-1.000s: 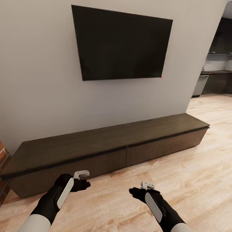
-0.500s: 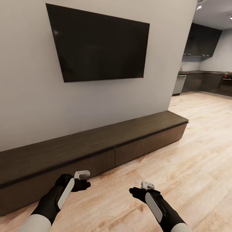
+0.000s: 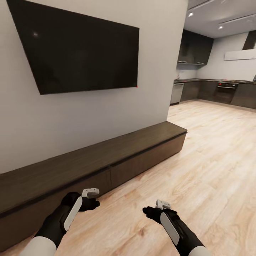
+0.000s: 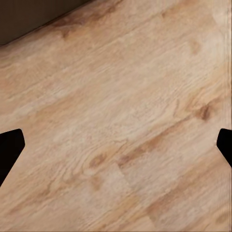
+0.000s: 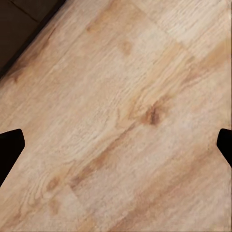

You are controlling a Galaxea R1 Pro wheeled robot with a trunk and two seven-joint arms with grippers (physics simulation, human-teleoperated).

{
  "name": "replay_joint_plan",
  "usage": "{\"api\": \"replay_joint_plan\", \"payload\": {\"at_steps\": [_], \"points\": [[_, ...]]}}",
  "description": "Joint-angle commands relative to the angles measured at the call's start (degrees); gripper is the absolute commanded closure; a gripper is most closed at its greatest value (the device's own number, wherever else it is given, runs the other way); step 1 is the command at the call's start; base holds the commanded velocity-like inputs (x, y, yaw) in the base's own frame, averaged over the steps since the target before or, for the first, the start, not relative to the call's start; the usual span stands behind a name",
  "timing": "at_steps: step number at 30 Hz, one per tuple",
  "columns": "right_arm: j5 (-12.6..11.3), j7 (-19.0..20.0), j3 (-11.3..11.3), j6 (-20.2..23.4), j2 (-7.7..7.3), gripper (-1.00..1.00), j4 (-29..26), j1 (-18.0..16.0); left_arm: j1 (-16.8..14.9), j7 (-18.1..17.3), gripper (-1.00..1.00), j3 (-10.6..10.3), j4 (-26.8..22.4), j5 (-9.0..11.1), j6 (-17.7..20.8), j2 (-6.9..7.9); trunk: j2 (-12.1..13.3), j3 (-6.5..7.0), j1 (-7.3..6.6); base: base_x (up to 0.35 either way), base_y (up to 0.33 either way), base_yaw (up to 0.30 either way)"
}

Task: Place each of the two pumpkins and all three candles from the living room inside a cabinet in the living room (use any cabinet), then make sure every cabinet is closed, and position the cauldron so it is next to a table in the living room.

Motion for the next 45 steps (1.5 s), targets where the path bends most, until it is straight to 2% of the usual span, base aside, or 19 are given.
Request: {"api": "replay_joint_plan", "payload": {"at_steps": [1,12,21,32,39,45], "points": [[-0.6,-0.5,0.2,0.1,-0.02,-1.0,-0.1,0.0,0.0,0.6,-1.0,-0.2,-0.1,0.6,0.2,0.07,0.0,-0.02,0.02,0.234,-0.188,-0.282],[-1.0,-0.6,0.1,0.1,-0.09,-1.0,-0.1,0.0,0.0,0.8,-1.0,-0.3,-0.1,0.6,0.1,0.07,0.0,0.37,0.02,0.252,-0.179,-0.28],[-3.3,-0.6,0.1,-0.1,-0.19,-1.0,-0.1,0.0,0.0,0.5,-1.0,-0.3,-0.2,0.7,0.2,0.05,0.0,0.74,0.02,0.28,-0.135,-0.277],[-3.9,-0.6,0.1,-0.1,-0.2,-1.0,-0.1,0.0,0.0,0.3,-1.0,0.1,-0.2,0.7,0.5,0.0,0.0,1.25,0.02,0.035,-0.044,-0.274],[-4.0,-0.6,0.1,0.1,-0.2,-1.0,-0.1,0.0,0.0,0.2,-1.0,0.1,-0.2,0.9,0.6,-0.02,2.8,2.81,-1.52,0.0,-0.001,-0.248],[-4.2,-0.6,0.2,0.7,0.08,-1.0,-2.2,0.0,0.0,0.2,-1.0,0.0,-0.2,1.0,0.6,-0.02,5.2,3.9,-2.84,0.0,0.0,-0.038]]}}
